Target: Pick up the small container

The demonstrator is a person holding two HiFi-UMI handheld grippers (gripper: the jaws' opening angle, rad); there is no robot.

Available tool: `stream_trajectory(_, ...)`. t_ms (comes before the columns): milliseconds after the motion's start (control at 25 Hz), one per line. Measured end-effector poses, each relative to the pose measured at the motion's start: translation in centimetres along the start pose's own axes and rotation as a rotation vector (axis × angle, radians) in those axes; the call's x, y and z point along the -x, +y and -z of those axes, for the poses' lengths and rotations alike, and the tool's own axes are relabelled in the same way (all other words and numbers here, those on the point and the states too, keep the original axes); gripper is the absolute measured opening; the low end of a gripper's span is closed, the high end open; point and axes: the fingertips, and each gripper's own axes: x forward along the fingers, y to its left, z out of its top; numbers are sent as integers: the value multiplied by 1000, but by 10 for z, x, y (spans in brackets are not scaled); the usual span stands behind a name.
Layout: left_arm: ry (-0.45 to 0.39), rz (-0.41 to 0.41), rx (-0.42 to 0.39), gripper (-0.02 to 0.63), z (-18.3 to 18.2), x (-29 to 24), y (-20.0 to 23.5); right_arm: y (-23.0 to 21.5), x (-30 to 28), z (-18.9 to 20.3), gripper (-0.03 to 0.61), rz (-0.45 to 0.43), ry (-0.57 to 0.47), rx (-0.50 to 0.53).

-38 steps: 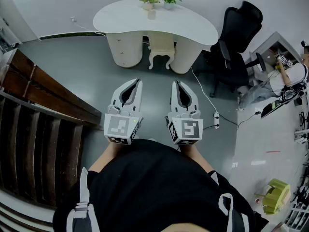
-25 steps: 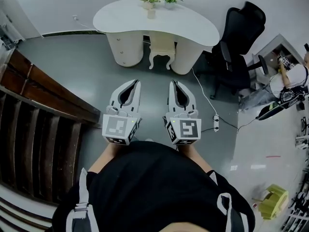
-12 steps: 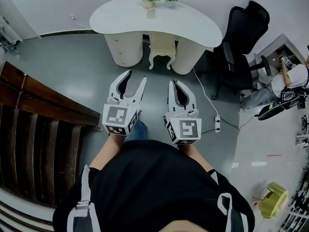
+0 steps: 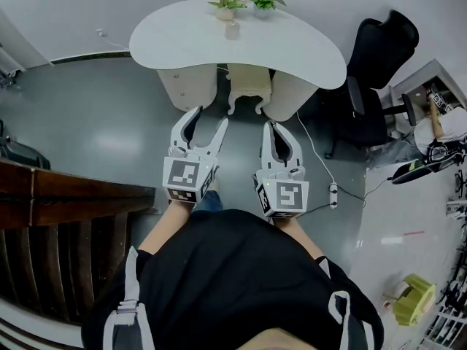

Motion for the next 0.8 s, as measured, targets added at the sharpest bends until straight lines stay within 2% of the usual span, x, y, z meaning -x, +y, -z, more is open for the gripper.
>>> stream_trajectory(360,4,34,24,236,4,-65,69,-3,-87,8,21,57,12,7)
stream_trajectory(800,-4,77,35,236,4,-108,108,-8,-139,12,21,111,20,20)
